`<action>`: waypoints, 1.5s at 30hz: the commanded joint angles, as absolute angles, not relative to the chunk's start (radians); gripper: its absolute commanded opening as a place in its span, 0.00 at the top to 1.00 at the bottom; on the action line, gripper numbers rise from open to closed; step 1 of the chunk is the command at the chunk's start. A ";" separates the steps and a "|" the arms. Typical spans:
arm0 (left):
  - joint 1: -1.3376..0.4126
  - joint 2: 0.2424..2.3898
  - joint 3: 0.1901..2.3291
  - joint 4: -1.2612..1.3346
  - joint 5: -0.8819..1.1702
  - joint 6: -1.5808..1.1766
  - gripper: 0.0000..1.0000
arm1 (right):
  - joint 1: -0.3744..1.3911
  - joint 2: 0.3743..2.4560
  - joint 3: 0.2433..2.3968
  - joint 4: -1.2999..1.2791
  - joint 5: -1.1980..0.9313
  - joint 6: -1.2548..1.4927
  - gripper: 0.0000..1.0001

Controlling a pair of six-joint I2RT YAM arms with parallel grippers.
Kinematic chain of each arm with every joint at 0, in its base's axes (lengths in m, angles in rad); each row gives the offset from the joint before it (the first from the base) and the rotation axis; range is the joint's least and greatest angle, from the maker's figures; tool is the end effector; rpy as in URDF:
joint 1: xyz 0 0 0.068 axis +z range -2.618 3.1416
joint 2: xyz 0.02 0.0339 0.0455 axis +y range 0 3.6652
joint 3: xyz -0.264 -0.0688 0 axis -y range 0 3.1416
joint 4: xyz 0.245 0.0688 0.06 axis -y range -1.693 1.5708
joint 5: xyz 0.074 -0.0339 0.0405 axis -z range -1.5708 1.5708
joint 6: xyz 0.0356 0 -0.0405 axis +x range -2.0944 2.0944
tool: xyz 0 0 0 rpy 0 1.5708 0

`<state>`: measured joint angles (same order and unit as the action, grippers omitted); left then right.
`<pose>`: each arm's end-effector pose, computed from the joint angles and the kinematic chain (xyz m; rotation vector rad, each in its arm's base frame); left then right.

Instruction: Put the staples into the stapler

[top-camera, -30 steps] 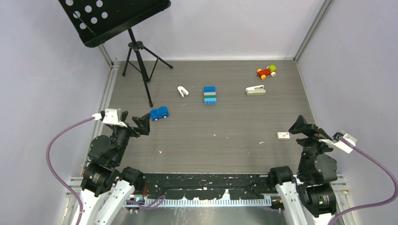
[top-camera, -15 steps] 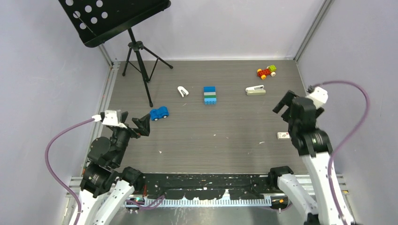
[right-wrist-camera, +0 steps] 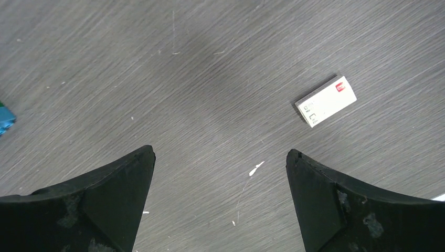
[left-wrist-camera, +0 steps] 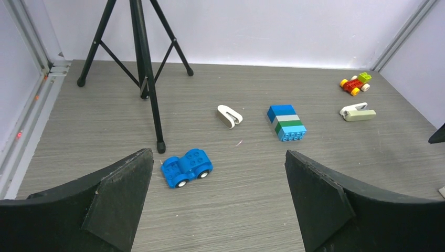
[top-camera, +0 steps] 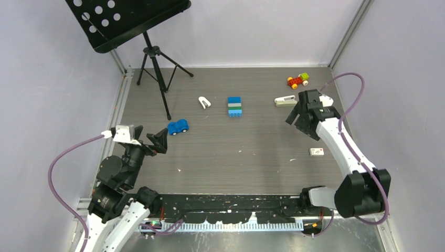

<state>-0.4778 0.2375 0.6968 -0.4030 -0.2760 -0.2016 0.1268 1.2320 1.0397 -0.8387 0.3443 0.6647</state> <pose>0.0617 -0.0210 0.3441 -0.0119 1.5258 -0.3345 0.2391 0.0184 0.2823 0.7843 2.3906 -0.1352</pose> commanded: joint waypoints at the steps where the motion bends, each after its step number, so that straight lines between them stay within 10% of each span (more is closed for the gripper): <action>1: -0.485 0.228 0.692 -0.376 -0.304 -0.193 0.00 | 0.119 1.293 1.119 -0.891 0.375 0.756 0.00; 24: -0.512 0.189 0.690 -0.383 -0.337 -0.177 0.00 | -0.292 1.419 0.851 -0.741 0.173 0.898 0.01; 45: -0.512 0.203 0.690 -0.382 -0.339 -0.169 0.00 | -0.337 1.547 0.800 -0.623 0.185 0.906 0.39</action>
